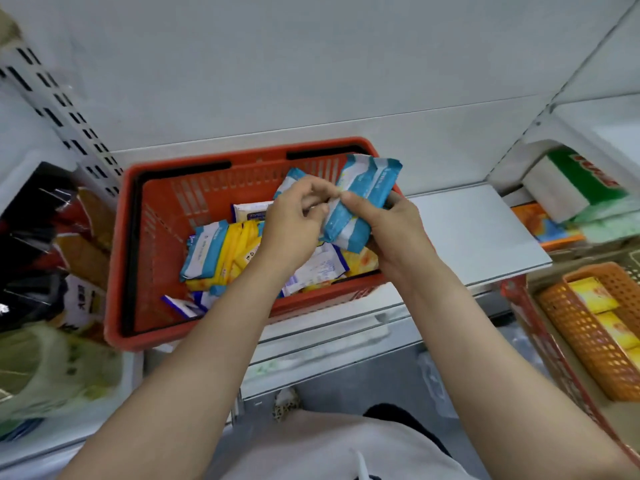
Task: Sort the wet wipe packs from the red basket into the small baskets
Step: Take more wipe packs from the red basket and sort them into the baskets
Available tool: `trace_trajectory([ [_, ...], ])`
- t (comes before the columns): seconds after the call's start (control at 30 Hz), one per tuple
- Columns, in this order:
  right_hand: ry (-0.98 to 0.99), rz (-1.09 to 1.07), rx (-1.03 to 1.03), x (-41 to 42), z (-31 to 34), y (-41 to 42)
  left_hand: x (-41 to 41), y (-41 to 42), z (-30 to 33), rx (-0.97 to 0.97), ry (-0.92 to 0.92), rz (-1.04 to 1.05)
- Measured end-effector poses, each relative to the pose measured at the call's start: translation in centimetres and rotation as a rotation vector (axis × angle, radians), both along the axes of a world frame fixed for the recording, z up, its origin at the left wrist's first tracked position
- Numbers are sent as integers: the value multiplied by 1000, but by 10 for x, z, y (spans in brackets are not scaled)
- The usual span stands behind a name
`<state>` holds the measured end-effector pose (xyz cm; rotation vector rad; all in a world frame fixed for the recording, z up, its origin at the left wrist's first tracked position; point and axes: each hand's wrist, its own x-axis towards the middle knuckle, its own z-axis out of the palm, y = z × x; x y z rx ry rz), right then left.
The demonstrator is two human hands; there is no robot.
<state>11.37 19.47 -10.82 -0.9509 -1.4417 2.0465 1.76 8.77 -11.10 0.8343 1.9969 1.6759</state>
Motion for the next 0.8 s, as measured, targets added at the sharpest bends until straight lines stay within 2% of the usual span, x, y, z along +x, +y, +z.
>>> trace_trajectory([
  [0.1,42,-43,-56,39,5,12,26,14,8,50,-38,14],
  [0.17,79,-64,-77,75,8,25,50,31,9,-11,-65,19],
  [0.27,114,-104,-56,148,6,49,101,58,9,-50,-391,-47],
  [0.37,109,-197,-57,235,-5,72,172,87,-2,-44,-519,-163],
  [0.5,70,-333,-57,354,-22,95,286,129,-13,-89,-570,-359],
  [0.6,31,-424,-63,436,-31,109,363,160,-21,-107,-600,-422],
  [0.8,-19,-684,-156,557,-47,148,450,209,-40,-203,-464,-434],
])
